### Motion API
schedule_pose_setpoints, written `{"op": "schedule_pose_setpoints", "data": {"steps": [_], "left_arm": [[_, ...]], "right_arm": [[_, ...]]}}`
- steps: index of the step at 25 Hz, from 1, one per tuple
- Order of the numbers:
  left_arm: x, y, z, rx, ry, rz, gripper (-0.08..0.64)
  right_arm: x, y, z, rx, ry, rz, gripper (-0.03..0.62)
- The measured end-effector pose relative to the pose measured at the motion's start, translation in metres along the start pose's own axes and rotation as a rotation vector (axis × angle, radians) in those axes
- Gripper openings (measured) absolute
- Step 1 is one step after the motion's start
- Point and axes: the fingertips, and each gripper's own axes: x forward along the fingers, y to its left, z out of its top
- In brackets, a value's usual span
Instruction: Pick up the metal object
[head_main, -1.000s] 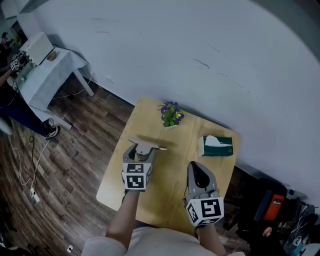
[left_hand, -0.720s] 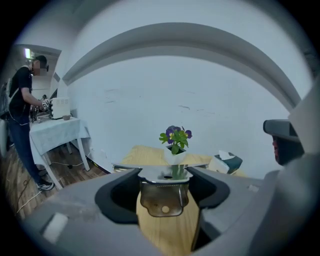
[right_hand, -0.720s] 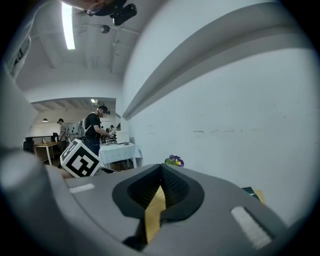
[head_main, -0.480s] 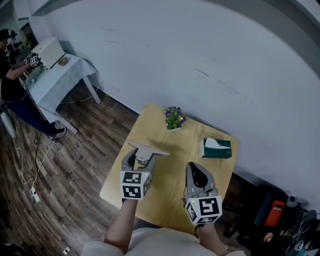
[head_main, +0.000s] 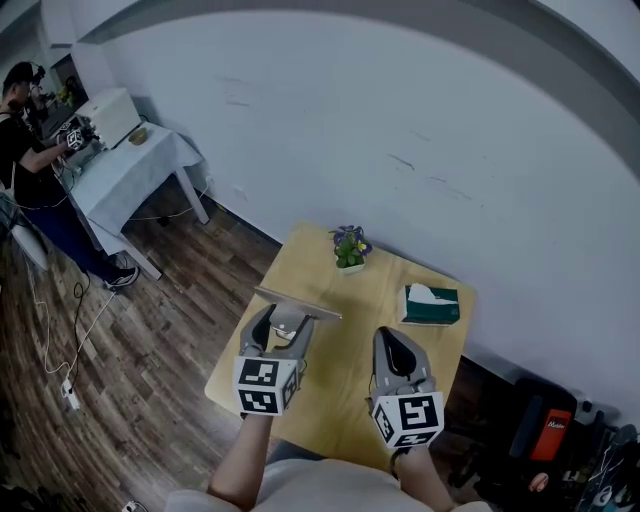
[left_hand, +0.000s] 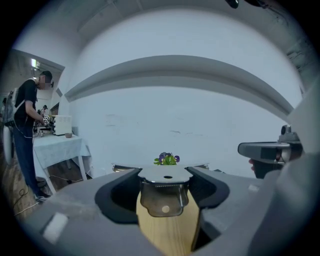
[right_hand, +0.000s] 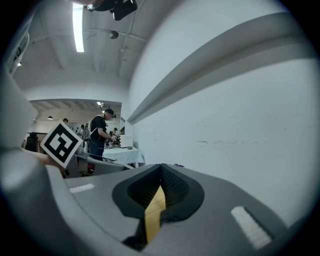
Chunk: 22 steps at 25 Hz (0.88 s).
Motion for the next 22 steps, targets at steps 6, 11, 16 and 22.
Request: {"op": "schedule_pose_setpoints", "data": {"steps": [6,11,16,22], "left_arm": [[-0.021,-0.003,0.014,0.023,-0.048,0.018,0.305],[-0.04,-0.003,0.028,0.029,-0.097,0.028,0.305],[-0.057,-0.004,0.042,0.033,-0.145,0.039,0.305],[-0.076,-0.003,0.056,0.04,-0.192,0.052,0.305]], "right_arm": [[-0.008,0.002,0.011,-0.009,-0.023,0.002,0.002],[-0.014,0.008,0.018,-0.018,-0.037,0.007,0.002],[-0.021,0.011,0.025,-0.026,-0.053,0.012,0.002],[-0.028,0.011,0.036,-0.038,-0.075,0.003,0.002]]}}
